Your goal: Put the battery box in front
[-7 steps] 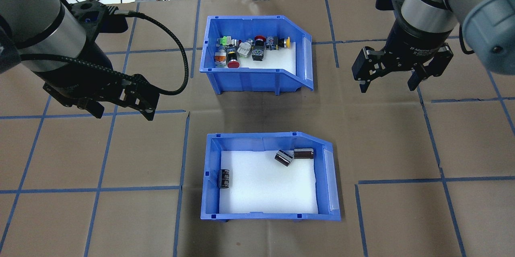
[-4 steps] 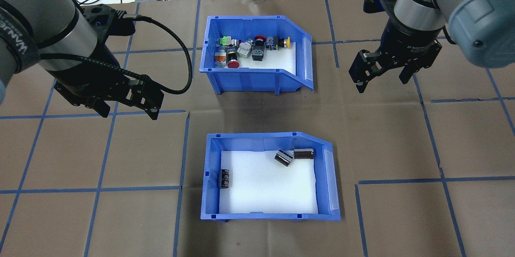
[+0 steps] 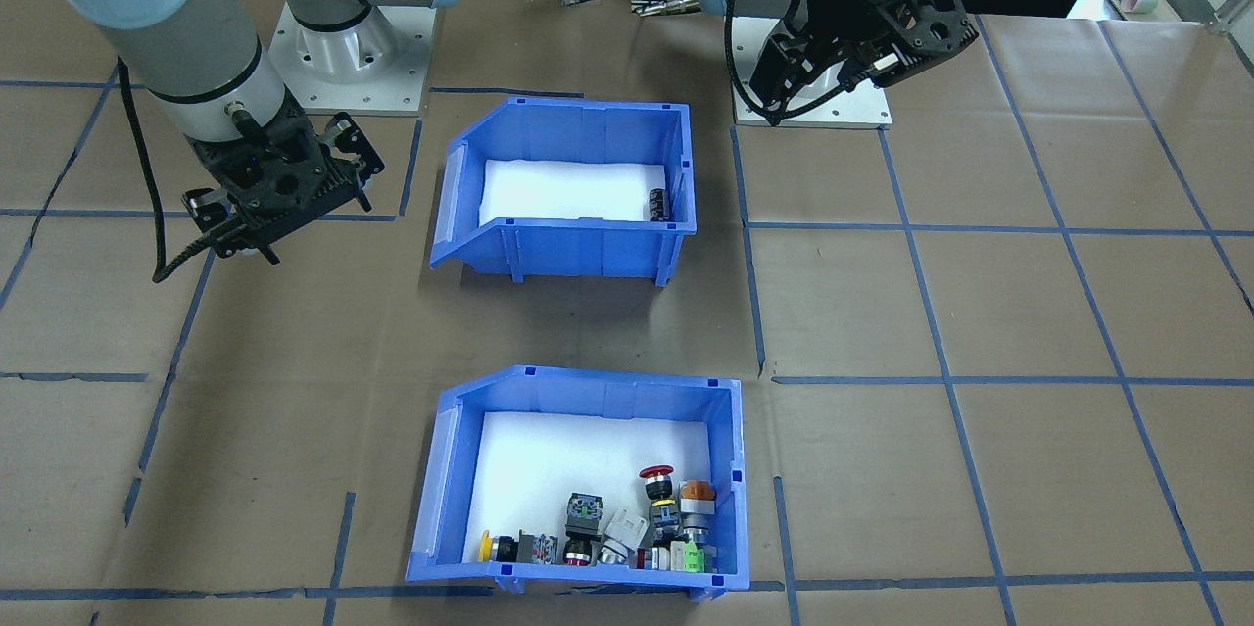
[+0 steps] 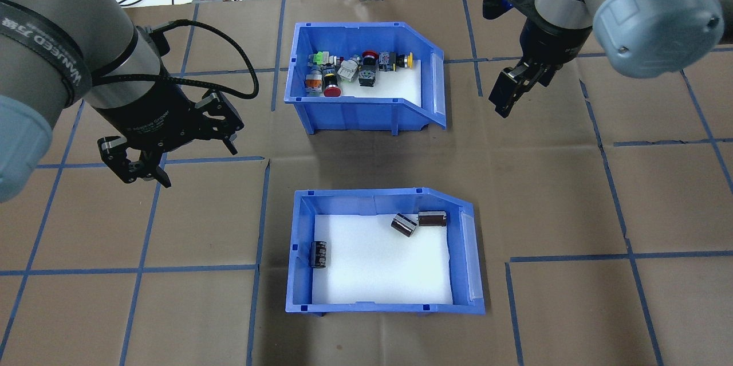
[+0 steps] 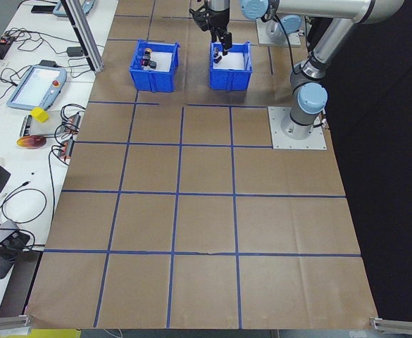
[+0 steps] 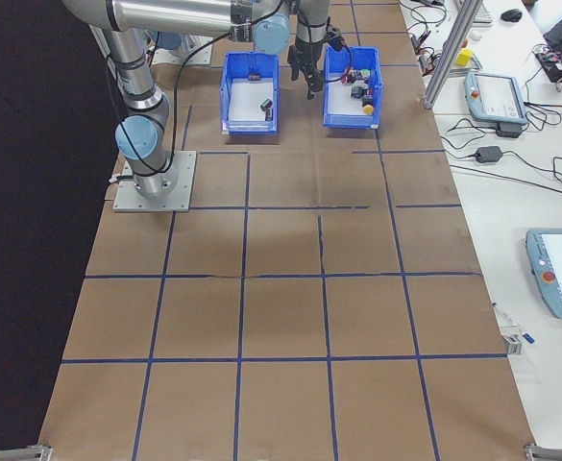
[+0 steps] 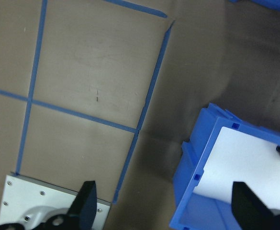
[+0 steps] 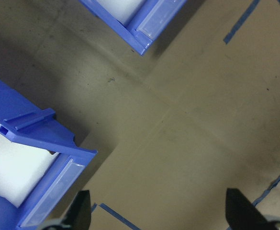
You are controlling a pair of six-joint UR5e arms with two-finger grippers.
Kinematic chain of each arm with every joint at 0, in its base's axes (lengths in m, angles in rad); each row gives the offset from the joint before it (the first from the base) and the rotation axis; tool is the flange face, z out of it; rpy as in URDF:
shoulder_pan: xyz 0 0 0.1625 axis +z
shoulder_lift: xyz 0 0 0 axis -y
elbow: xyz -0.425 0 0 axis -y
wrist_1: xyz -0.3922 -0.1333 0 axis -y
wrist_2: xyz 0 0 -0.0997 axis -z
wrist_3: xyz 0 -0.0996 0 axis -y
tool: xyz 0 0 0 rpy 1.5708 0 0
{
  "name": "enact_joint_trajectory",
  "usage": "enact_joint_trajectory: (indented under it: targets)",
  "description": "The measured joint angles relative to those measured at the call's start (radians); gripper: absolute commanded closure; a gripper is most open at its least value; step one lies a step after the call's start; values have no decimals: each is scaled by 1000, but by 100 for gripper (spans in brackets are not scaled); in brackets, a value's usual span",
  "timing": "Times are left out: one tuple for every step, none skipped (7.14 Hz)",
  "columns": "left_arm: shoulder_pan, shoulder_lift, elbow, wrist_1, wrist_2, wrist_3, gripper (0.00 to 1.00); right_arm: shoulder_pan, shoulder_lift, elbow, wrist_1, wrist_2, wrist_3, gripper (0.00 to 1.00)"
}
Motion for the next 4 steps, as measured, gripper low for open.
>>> enact_joint_trajectory:
  targets:
    - [-9,-1,-20,20,-5,-205,1,36,56,-57,-3,-3,-82,0]
    - [-37,-1,-52,37,-26,-444,1,82,117,-123,-5,-7,-140,0]
    - [-93,0,-101,81,-58,-676,1,128,172,-187,-6,-9,-166,0]
    - [-158,0,-161,162,-73,-875,1,166,226,-251,-5,-6,-176,0]
